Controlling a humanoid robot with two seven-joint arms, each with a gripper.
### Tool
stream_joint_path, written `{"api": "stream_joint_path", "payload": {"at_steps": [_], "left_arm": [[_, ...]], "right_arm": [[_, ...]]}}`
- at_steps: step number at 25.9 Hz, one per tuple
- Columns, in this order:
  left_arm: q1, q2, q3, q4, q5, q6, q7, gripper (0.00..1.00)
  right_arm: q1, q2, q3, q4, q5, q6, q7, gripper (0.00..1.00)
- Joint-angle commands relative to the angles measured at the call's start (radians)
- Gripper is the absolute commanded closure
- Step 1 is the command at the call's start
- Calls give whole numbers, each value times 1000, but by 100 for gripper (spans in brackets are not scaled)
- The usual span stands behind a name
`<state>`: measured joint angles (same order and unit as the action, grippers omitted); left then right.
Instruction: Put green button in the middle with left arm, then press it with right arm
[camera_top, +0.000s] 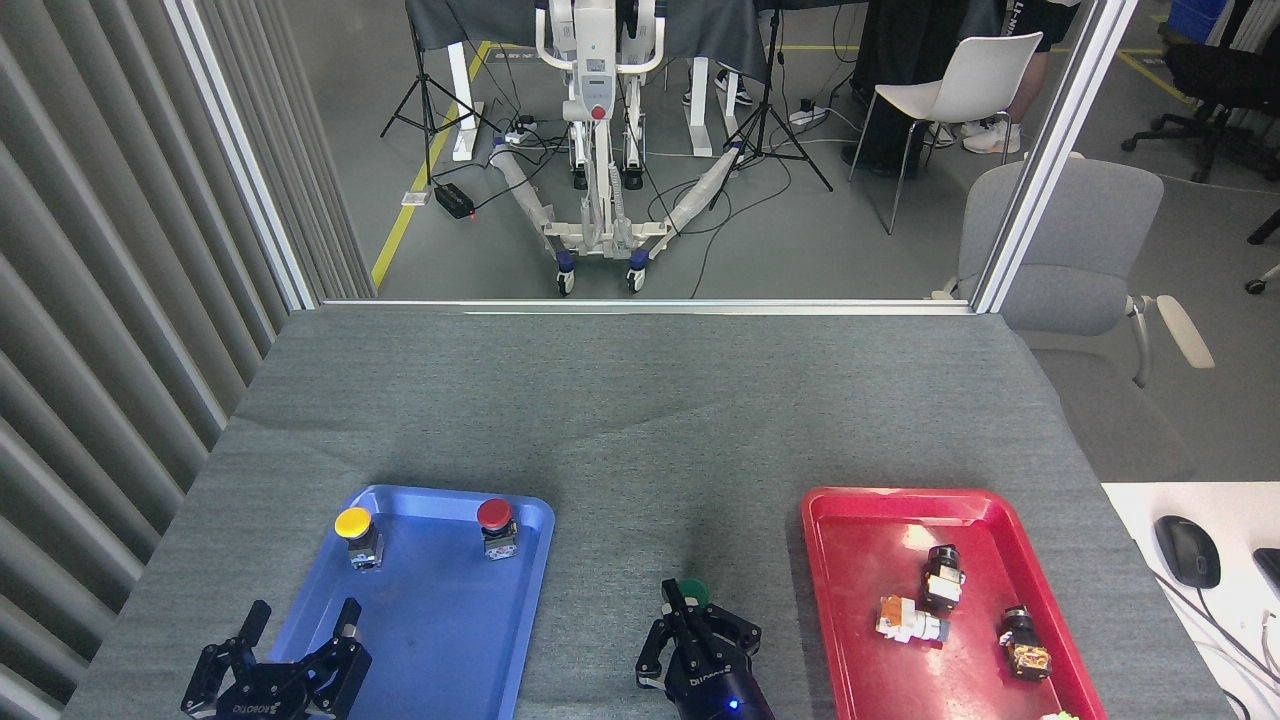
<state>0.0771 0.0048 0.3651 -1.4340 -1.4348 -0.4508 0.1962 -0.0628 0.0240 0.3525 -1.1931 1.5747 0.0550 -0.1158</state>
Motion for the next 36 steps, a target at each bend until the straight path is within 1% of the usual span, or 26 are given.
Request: {"api": "stream_joint_path", "payload": {"at_steps": [1,4,9,11,12,13,14,15,16,17,18,20,22,24,27,32,34,36], "left_arm": [[1,1,0,1,-1,0,2,1],[3,0,1,1,1,0,0,1],[4,1,1,3,2,0,0,1],[15,3,1,3,2,1,0,1],[16,4,3,1,4,1,0,1],[16,6,3,1,4,1,-4,1],[16,7,5,1,5,1,-6,1],[18,9,5,1,7,1,-6,1],[24,7,6,1,8,0,-6,1],[27,9,6,1,8,0,-6,1],[27,9,6,1,8,-3,-6,1],[30,14,6,1,8,-8,-4,1],[30,20,5,4,8,-9,-1,1],[32,26,5,6,10,-9,0,1],[32,34,5,6,11,-11,0,1],[33,41,5,7,39,-11,0,1],[36,46,5,7,40,-11,0,1],[41,49,5,7,42,-11,0,1]], "right_arm": [[1,2,0,12,2,5,4,95],[1,1,0,4,1,14,-2,94],[9,-3,2,-60,-1,28,-44,91],[15,-6,0,-89,-2,29,-45,86],[20,-9,-3,-105,-4,31,-45,81],[24,-15,-7,-120,-5,32,-45,70],[29,-21,-12,-135,-5,34,-45,56],[38,-30,-20,-152,-7,34,-45,36],[49,-38,-32,-167,-7,34,-47,24],[61,-44,-47,-180,-7,32,-47,19],[77,-56,-67,-194,-7,23,-47,16],[115,-78,-121,-238,-7,-3,-47,3],[159,-93,-190,-295,-8,-38,-45,1],[193,-124,-242,-339,-10,-58,-45,1],[235,-142,-311,-376,-10,-57,-44,0],[285,-144,-395,-410,-47,-57,-36,0],[299,-142,-432,-410,-50,-58,-35,0],[305,-144,-444,-413,-50,-60,-38,0]]}}
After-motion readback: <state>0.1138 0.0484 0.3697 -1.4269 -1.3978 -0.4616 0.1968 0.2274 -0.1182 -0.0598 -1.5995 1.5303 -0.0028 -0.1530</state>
